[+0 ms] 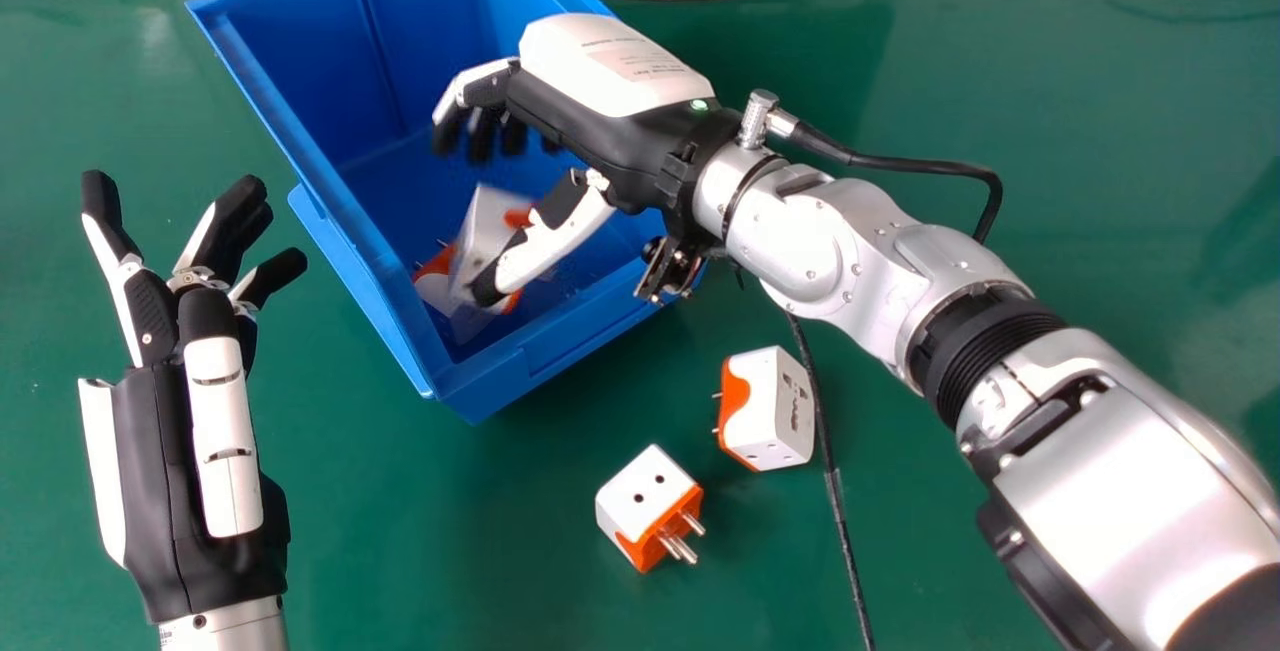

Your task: Pick all objects and put in blue box

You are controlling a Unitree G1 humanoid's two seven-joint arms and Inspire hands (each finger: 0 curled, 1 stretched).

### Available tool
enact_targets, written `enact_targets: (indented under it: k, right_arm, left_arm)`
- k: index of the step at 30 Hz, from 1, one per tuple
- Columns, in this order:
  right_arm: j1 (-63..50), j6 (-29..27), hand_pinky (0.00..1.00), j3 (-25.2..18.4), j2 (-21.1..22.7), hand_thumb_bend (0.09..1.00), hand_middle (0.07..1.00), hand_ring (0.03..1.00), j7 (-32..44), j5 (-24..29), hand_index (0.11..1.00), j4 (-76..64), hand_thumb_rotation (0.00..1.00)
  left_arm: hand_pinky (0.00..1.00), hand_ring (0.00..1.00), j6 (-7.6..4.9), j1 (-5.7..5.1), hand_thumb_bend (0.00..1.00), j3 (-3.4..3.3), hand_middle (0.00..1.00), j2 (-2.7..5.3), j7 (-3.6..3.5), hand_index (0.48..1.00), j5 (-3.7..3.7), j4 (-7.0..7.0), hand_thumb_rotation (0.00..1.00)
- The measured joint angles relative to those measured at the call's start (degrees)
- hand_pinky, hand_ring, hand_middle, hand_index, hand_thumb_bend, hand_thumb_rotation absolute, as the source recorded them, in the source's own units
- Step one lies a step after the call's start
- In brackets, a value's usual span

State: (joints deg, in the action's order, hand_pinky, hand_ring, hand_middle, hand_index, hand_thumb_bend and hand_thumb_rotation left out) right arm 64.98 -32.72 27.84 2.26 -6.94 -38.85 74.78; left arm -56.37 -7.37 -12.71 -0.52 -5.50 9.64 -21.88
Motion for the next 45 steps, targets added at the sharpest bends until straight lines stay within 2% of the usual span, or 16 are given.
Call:
enact_targets:
  k: [6,11,12,15,18,21,24,27,30,36,45]
  right_arm:
    - [0.28,-0.23,0.96,0.02,0.05,1.000,1.000,1.000,0.59,0.00,1.000,0.00,0.89]
    - [0.83,-0.23,0.96,0.07,0.17,1.000,1.000,1.000,0.71,-0.02,0.998,-0.06,0.90]
    - [0.84,-0.23,0.94,0.13,0.22,1.000,0.990,0.985,0.63,-0.07,0.975,-0.18,0.90]
    - [0.78,-1.38,0.80,0.39,0.72,0.989,0.865,0.848,-1.93,-0.31,0.837,-1.00,0.81]
    - [0.72,-4.22,0.76,-0.63,1.51,0.974,0.819,0.797,-4.03,0.44,0.805,-2.30,0.79]
    - [-1.67,-10.19,0.67,-5.33,1.75,0.953,0.792,0.761,-1.53,7.20,0.792,-4.16,0.78]
    - [-4.31,-14.29,0.65,-8.82,2.66,0.940,0.779,0.745,1.93,12.08,0.782,-5.94,0.79]
    - [-8.22,-18.79,0.58,-11.26,5.21,0.929,0.764,0.719,4.39,15.55,0.769,-9.51,0.81]
    - [-12.92,-22.89,0.56,-14.12,8.35,0.923,0.759,0.709,7.94,20.52,0.758,-14.34,0.80]
    - [-22.66,-24.46,0.57,-18.32,13.55,0.922,0.760,0.714,15.03,29.09,0.752,-25.36,0.74]
    - [-35.76,-22.28,0.56,-21.96,21.27,0.953,0.759,0.717,21.95,32.87,0.762,-37.52,0.64]
  left_arm:
    - [0.77,0.86,-0.05,0.00,0.49,-0.01,0.85,0.00,0.06,0.836,-0.07,-0.08,0.92]
    - [0.77,0.86,-0.06,-0.04,0.48,-0.01,0.85,0.00,0.43,0.835,-0.10,-0.04,0.93]
    - [0.77,0.86,-0.06,-0.06,0.48,-0.01,0.85,0.00,0.43,0.835,-0.10,-0.02,0.93]
    - [0.77,0.86,-0.06,-0.20,0.50,0.01,0.85,0.00,0.46,0.834,-0.23,0.06,0.92]
    - [0.77,0.86,-0.07,-0.42,0.50,0.02,0.85,0.01,0.50,0.833,-0.55,0.16,0.92]
    - [0.77,0.86,-0.08,-0.54,0.50,0.05,0.85,0.01,0.52,0.833,-0.66,0.23,0.92]
    - [0.77,0.86,-0.08,-0.86,0.50,0.03,0.85,0.00,0.59,0.833,-0.66,0.25,0.92]
    - [0.77,0.86,-0.06,-1.17,0.50,0.00,0.85,-0.02,0.62,0.833,-0.62,0.37,0.92]
    - [0.77,0.86,-0.08,-1.37,0.50,-0.01,0.85,-0.03,0.64,0.833,-0.59,0.45,0.92]
    - [0.77,0.86,-0.09,-1.38,0.49,0.12,0.85,0.13,0.73,0.833,-0.62,0.69,0.92]
    - [0.77,0.86,-0.04,-2.10,0.48,0.04,0.85,0.13,1.05,0.833,-0.65,1.17,0.93]
